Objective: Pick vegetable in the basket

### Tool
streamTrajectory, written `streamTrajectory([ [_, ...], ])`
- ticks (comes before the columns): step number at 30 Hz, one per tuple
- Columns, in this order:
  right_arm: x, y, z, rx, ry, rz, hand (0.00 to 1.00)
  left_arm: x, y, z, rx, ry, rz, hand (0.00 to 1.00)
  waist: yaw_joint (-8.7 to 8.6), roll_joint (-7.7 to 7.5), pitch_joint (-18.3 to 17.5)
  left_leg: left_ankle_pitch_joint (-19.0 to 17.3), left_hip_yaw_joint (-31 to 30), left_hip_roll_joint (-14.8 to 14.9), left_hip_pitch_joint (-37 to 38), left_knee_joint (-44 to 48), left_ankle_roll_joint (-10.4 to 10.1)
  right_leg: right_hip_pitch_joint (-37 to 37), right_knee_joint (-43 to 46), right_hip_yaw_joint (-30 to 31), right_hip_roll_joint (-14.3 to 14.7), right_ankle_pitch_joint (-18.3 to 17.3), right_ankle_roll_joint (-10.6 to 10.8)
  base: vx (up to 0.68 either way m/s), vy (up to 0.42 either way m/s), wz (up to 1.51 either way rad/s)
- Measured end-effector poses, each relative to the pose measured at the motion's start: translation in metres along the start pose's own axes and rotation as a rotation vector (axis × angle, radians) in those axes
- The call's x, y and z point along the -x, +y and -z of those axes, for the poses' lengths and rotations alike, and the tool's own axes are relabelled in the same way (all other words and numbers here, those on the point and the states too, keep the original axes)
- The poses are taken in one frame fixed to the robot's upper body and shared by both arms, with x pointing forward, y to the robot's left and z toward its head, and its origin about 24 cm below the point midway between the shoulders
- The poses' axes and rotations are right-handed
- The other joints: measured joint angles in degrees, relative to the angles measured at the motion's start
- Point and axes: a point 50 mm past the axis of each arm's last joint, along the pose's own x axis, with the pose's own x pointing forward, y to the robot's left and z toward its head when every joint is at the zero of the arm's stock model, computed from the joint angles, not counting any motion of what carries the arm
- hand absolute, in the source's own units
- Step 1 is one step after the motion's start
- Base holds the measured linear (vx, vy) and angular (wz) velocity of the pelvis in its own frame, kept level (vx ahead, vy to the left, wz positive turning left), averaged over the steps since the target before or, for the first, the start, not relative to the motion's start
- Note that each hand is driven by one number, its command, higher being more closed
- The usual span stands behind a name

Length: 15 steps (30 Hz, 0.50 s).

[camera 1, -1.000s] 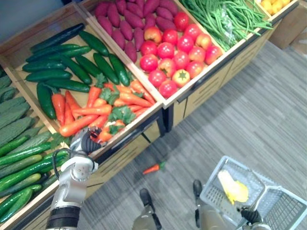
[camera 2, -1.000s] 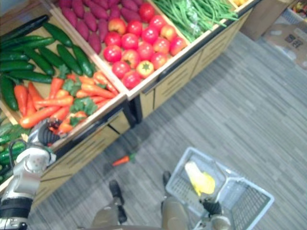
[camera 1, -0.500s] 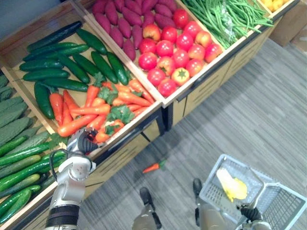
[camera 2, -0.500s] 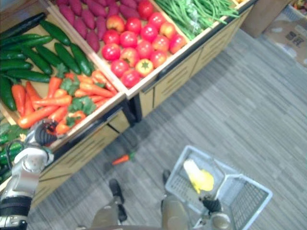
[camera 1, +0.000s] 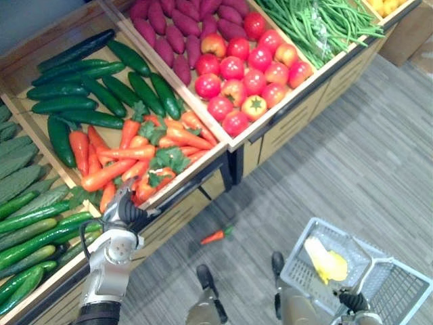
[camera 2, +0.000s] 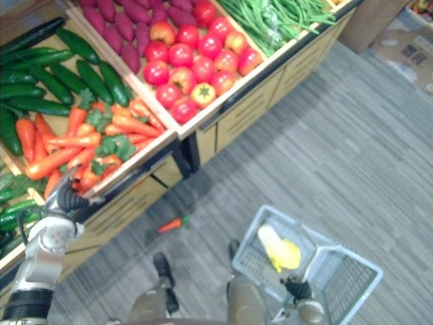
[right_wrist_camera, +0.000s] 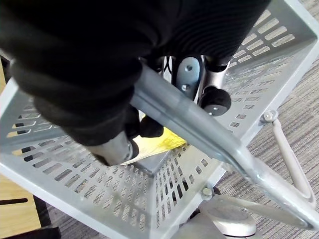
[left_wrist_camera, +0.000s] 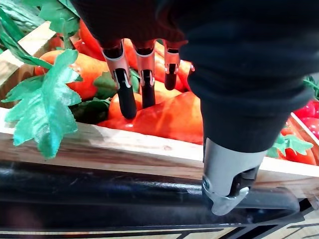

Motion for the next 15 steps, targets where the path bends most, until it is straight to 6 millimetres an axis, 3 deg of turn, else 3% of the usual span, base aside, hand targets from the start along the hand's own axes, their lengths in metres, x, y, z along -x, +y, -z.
streamTrajectory([
  [1,0.0,0.0,0.0,0.0,0.0,0.0,1.0,0.0,0.0,0.0,0.0,0.0,0.0,0.0,0.0,-0.04,0.0,0.0,0.0,0.0,0.0,0.0,0.0,0.0,0.0,0.0,0.0,0.0,0.0,0.0,0.0,0.0],
  [2,0.0,0.0,0.0,0.0,0.0,0.0,1.0,0.0,0.0,0.0,0.0,0.0,0.0,1.0,0.0,-0.12,0.1,0.0,0.0,0.0,0.0,0.0,0.0,0.0,0.0,0.0,0.0,0.0,0.0,0.0,0.0,0.0],
  [15,-0.0015,0.004,-0.0053,0.011,-0.018,-0.013,1.0,-0.0094,0.0039,-0.004,0.011,-0.009,-0.033,1.0,0.09,-1.01,0.6,0.1,0.4,0.0,-0.4,0.2,0.0,-0.9,0.7,0.1,0.0,0.0,0.0,0.0,-0.002,-0.01],
])
